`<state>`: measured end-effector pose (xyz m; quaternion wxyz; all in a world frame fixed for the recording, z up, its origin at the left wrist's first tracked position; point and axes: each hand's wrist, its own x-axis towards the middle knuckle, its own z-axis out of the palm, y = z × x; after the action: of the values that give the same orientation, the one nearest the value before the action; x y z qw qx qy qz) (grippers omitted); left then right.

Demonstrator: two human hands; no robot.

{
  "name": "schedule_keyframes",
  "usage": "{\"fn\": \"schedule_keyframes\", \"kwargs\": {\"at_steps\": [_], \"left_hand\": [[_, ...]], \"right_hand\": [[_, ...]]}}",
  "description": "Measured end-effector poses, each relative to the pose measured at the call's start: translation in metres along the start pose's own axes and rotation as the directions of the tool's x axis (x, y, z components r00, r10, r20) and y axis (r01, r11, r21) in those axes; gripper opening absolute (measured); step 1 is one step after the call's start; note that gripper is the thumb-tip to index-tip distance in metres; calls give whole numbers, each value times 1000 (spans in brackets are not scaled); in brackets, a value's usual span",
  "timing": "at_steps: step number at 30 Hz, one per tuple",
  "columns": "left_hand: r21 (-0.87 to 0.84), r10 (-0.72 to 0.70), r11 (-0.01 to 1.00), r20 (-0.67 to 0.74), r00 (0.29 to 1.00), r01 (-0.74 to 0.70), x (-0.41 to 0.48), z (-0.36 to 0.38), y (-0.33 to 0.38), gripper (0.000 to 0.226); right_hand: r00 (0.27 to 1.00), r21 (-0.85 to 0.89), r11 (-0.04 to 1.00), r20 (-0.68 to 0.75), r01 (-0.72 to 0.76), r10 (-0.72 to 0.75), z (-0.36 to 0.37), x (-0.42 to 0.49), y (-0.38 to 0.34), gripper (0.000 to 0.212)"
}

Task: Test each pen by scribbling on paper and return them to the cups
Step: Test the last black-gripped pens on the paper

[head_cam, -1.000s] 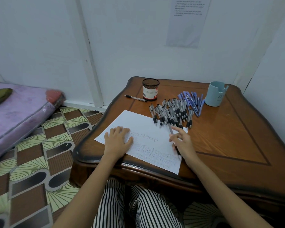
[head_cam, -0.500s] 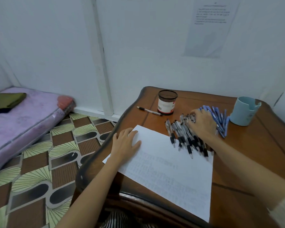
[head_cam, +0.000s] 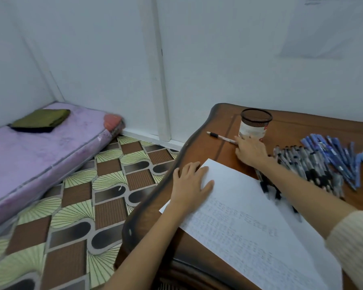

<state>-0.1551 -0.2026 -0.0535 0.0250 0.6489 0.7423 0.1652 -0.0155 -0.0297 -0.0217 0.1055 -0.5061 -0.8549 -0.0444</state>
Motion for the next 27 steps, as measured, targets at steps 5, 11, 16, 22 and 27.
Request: {"fn": "schedule_keyframes", "kwargs": {"at_steps": [5,11,16,22,27], "left_hand": [[7,11,1000,-6,1000,-11,1,0,0,53],[6,125,992,-211,970,-126,-8,2,11,24],[-62,140,987,-126,982,-149,-25,-2,28,29],[-118,213,967,-123,969,-227,-53,-9,48,27],[-124,216,967,-77,973,-224,-71,-11,70,30]], "right_hand": [[992,-3,994,-53,-111,111,6,3,5,27],[950,157,983,-280,-94,136,-12,-23,20,21],[873,311,948,-479,73,90,-35,-54,42,19],[864,867,496,-285,48,415,-66,-124,64,20],[848,999,25,-47,40,527,-82,-192,74,21]]}}
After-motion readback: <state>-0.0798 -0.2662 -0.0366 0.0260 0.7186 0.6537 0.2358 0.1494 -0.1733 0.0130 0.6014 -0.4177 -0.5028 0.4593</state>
